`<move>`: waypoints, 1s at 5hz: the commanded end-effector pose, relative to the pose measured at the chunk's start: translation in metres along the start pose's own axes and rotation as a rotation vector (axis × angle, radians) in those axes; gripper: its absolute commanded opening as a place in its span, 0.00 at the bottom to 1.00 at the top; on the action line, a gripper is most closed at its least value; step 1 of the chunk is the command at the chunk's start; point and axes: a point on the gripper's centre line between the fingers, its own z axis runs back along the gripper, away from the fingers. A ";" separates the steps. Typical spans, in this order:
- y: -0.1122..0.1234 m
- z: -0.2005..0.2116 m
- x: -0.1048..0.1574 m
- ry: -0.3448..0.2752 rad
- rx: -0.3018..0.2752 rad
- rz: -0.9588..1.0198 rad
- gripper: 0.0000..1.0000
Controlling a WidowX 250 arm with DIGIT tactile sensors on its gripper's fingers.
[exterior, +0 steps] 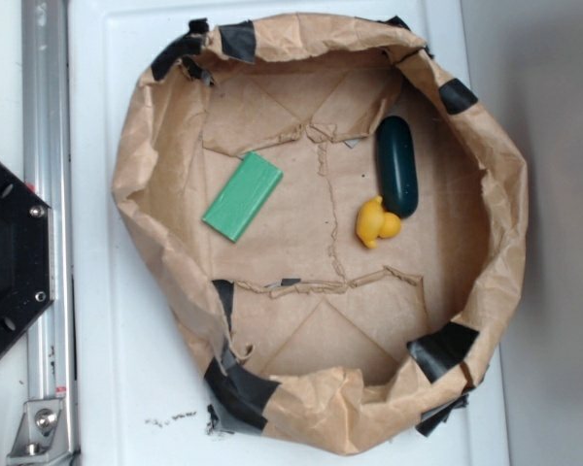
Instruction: Grab the yellow duck.
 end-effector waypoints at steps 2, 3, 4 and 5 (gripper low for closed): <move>-0.023 -0.013 0.048 -0.032 0.003 0.122 1.00; -0.032 -0.050 0.097 -0.051 -0.037 0.265 1.00; -0.030 -0.087 0.142 -0.046 0.017 0.254 1.00; -0.009 -0.122 0.170 -0.021 0.049 0.271 1.00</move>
